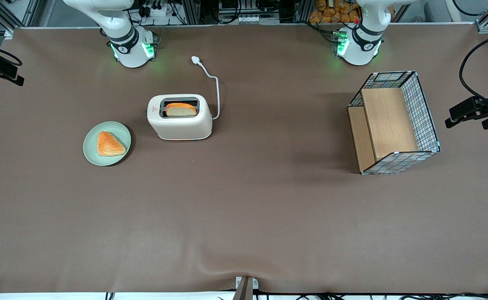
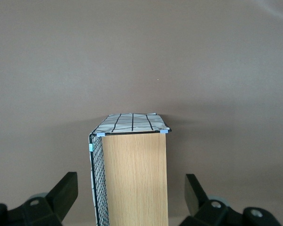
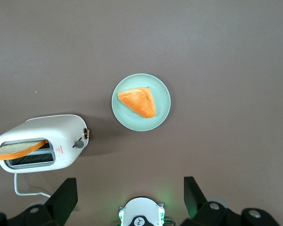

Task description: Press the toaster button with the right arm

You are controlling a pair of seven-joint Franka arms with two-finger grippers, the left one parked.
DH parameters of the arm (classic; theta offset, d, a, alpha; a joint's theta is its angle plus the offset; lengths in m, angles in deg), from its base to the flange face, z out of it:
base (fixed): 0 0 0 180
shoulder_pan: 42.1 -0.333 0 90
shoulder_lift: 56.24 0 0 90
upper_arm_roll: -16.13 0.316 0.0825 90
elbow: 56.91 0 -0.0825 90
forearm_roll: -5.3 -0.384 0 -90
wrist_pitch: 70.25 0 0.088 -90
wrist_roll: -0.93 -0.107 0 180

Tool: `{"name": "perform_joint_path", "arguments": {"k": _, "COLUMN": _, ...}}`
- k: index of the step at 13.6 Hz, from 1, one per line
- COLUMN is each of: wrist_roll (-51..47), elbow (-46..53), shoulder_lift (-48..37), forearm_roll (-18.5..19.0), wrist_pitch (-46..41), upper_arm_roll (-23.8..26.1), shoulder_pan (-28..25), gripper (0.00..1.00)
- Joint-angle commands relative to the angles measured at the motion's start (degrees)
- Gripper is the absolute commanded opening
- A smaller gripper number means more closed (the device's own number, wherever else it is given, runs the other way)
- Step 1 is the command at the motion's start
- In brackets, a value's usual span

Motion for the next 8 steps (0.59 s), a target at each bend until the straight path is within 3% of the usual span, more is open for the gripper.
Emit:
{"name": "perform_joint_path", "arguments": {"k": 1, "wrist_roll": 0.6, "elbow": 1.3, "shoulder_lift": 0.5, "forearm_roll": -0.6, "wrist_pitch": -1.0, "upper_arm_roll": 0.5, "shoulder_pan": 1.2, "gripper": 1.0}}
{"name": "perform_joint_path", "arguments": {"k": 8, "wrist_roll": 1.0, "elbow": 1.7, "shoulder_lift": 0.7, "forearm_roll": -0.3, "wrist_pitch": -1.1, "upper_arm_roll": 0.5, "shoulder_pan": 1.8, "gripper": 1.0}}
